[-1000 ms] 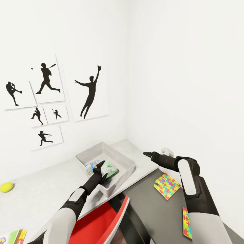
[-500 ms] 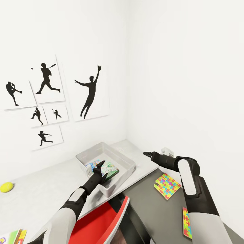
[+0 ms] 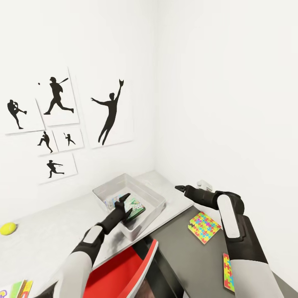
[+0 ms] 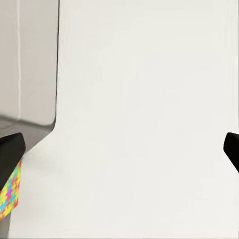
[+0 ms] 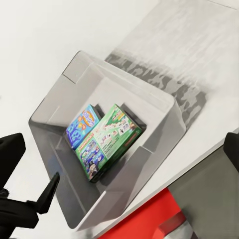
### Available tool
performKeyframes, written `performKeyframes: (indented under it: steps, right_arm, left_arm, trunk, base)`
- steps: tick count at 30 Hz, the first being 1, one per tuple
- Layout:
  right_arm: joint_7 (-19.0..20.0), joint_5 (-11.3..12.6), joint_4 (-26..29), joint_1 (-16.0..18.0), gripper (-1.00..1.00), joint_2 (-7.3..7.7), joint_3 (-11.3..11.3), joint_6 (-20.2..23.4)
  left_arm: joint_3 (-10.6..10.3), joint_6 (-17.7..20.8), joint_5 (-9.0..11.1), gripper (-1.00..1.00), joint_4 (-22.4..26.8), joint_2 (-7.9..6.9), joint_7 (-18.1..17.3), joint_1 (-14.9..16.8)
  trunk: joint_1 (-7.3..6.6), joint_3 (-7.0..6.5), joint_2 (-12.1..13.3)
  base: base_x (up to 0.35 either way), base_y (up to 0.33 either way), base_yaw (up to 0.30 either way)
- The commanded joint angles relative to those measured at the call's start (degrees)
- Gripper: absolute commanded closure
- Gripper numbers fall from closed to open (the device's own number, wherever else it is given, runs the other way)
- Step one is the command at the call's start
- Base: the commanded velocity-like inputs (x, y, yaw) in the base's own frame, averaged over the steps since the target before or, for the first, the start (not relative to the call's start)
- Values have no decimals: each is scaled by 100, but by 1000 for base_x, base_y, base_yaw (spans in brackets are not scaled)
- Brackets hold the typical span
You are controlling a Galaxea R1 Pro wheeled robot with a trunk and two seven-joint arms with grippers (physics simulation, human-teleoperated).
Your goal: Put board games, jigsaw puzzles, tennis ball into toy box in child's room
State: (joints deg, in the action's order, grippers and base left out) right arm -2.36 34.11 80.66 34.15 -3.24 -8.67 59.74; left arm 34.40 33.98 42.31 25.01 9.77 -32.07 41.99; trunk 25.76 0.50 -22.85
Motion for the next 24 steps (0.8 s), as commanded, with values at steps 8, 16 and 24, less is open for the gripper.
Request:
performKeyframes:
  steps: [8, 16, 24]
  right_arm:
    - [-27, 34, 3, 4, -100, -9, -12, 22]
    - [-23, 34, 3, 2, -100, -6, -12, 21]
    - [-22, 34, 5, -7, -100, -8, -12, 21]
  left_arm:
    - [-636, 900, -125, -100, 1387, -46, 67, -263]
    - [-727, 1679, -293, -100, 2405, -649, 162, -361]
    - [-690, 2155, -351, -100, 2621, -1645, 136, -366]
  trunk:
    - [3, 6, -6]
    - [3, 6, -6]
    - [3, 6, -6]
  base:
    - [0, 0, 0]
    - [0, 0, 0]
    - [0, 0, 0]
